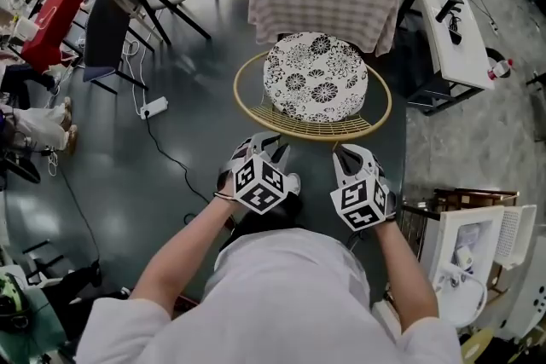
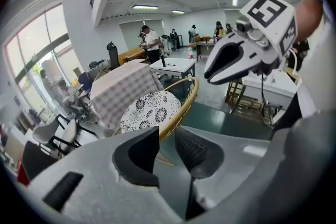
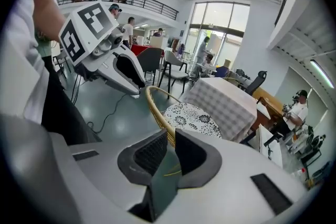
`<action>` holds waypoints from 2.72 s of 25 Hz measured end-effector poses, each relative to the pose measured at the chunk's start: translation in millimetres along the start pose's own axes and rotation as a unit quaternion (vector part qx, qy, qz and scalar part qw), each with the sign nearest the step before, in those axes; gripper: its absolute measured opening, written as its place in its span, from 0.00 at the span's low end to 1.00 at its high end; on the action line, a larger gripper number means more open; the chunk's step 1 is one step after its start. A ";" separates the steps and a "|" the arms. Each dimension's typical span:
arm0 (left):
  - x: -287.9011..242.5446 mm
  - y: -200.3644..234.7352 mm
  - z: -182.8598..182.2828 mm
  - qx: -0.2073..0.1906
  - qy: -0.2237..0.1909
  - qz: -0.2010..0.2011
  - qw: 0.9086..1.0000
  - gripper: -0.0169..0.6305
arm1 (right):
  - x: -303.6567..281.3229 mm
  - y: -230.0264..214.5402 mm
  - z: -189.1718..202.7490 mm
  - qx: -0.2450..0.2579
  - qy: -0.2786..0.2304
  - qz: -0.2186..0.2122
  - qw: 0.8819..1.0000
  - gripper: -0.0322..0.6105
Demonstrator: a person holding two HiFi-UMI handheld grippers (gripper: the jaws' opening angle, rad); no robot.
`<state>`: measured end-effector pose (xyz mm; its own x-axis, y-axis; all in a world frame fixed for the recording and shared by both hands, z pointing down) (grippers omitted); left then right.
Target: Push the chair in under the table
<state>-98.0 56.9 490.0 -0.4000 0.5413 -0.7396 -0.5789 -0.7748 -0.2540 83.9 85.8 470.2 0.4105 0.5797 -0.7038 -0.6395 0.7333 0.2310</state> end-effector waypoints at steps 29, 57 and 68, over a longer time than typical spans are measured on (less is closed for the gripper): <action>-66.6 14.4 4.7 -0.341 0.083 0.042 0.935 0.16 | -79.8 -19.6 25.4 0.314 0.151 -0.046 0.936 0.18; -98.4 64.0 -4.0 -0.327 0.081 0.072 0.939 0.16 | -118.5 -52.3 -6.4 0.245 0.186 -0.048 0.950 0.17; -112.8 82.2 -10.9 -0.332 0.078 0.078 0.937 0.16 | -133.5 -67.7 -14.8 0.213 0.206 -0.045 0.954 0.17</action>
<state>-92.8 -71.4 545.7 -0.3041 0.3903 -0.8690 0.0687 -0.9009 -0.4286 62.8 -46.4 538.5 0.1045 0.3833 -0.9177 -0.2550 0.9022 0.3478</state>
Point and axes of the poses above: the fingertips, and each gripper's own axes: x backward along the fingers, y to its left, z out of its underside, the point moved 9 cm from there along x, backward along the fingers, and after that the axes turned 3 degrees about -z, right-handed, at the moved point
